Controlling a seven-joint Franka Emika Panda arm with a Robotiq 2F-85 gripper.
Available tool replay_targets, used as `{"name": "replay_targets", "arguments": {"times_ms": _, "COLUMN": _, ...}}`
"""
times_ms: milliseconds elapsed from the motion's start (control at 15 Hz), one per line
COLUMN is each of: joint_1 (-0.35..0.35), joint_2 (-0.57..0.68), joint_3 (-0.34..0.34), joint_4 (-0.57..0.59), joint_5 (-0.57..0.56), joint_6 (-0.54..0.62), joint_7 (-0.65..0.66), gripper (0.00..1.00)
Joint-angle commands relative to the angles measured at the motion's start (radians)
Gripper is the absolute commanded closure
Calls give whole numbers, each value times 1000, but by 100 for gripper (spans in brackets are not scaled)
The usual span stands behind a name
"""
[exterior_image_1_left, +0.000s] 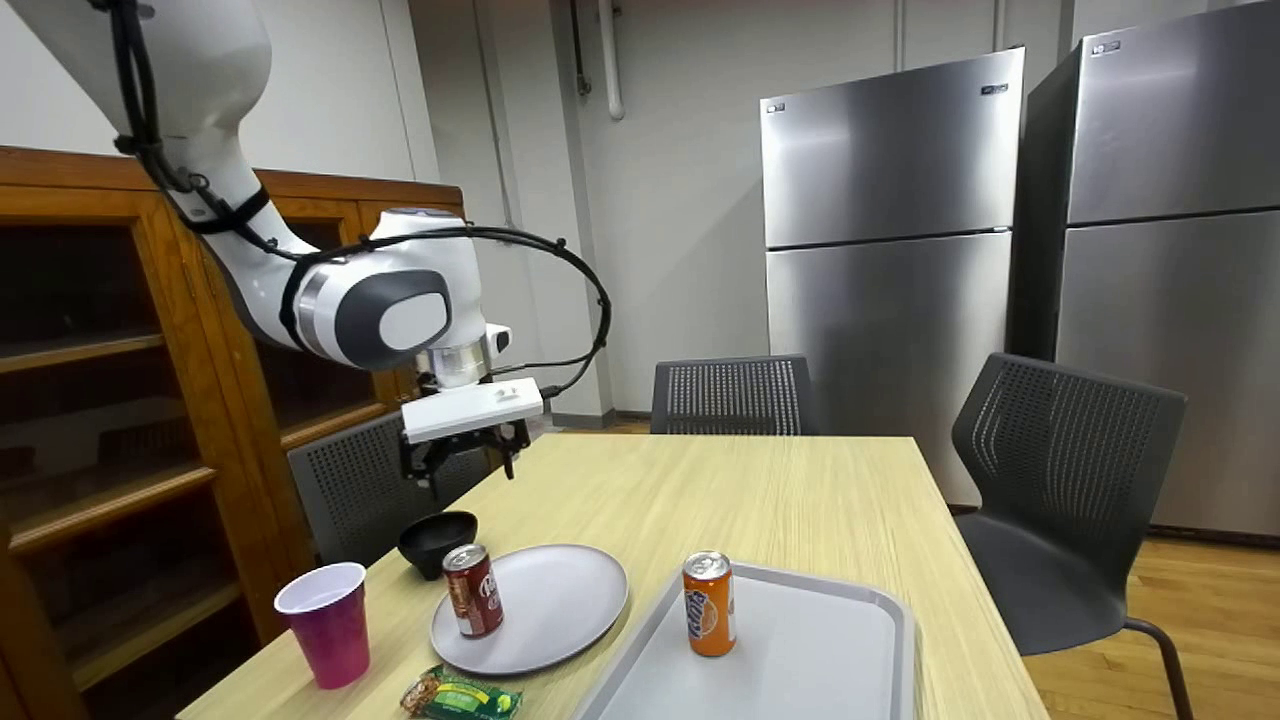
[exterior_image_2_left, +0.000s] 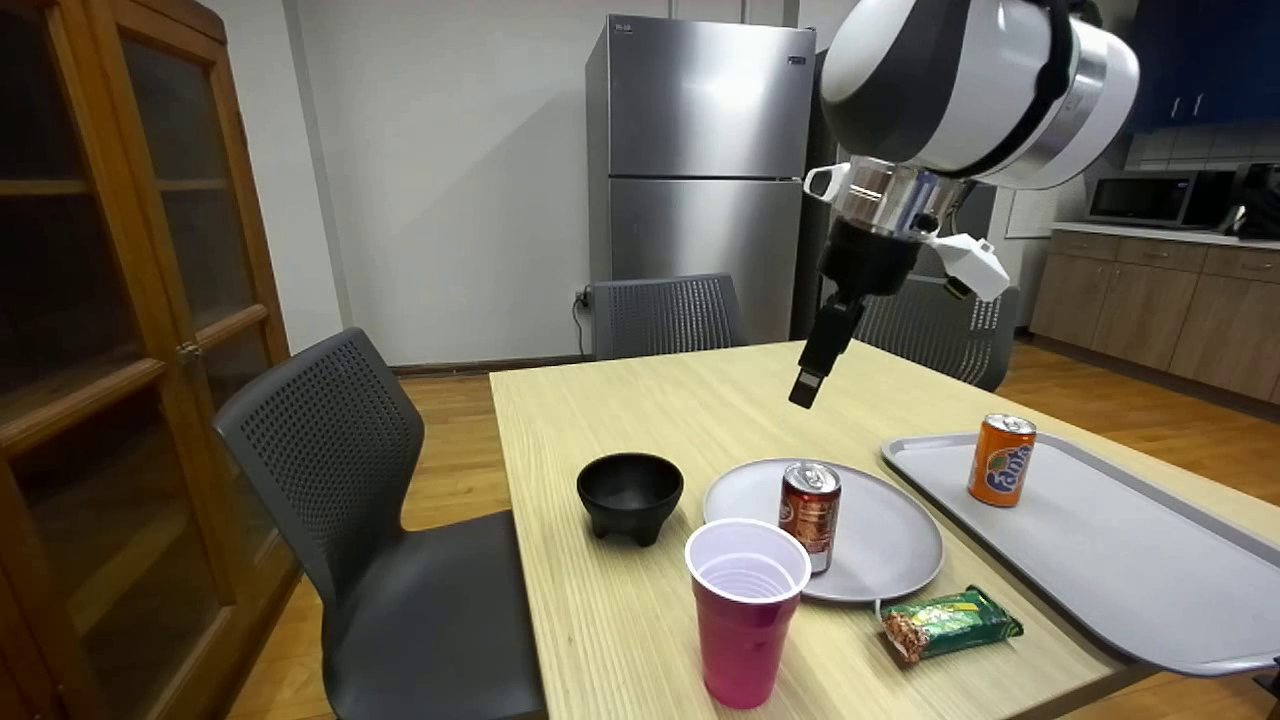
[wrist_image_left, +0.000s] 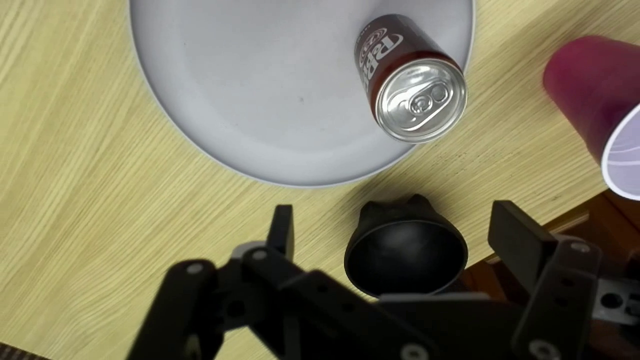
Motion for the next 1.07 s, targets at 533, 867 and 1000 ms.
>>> {"name": "replay_targets", "arguments": {"times_ms": 533, "joint_1": 48, "joint_2": -81, "joint_3": -195, "joint_4": -21, "joint_5": -104, "joint_6": -109, "joint_7": 21, "gripper": 0}}
{"name": "replay_targets", "arguments": {"times_ms": 867, "joint_1": 51, "joint_2": -82, "joint_3": -194, "joint_4": -24, "joint_5": -104, "joint_6": -110, "joint_7": 20, "gripper": 0}}
{"name": "replay_targets", "arguments": {"times_ms": 1000, "joint_1": 51, "joint_2": -82, "joint_3": -194, "joint_4": -24, "joint_5": -104, "joint_6": -110, "joint_7": 20, "gripper": 0}}
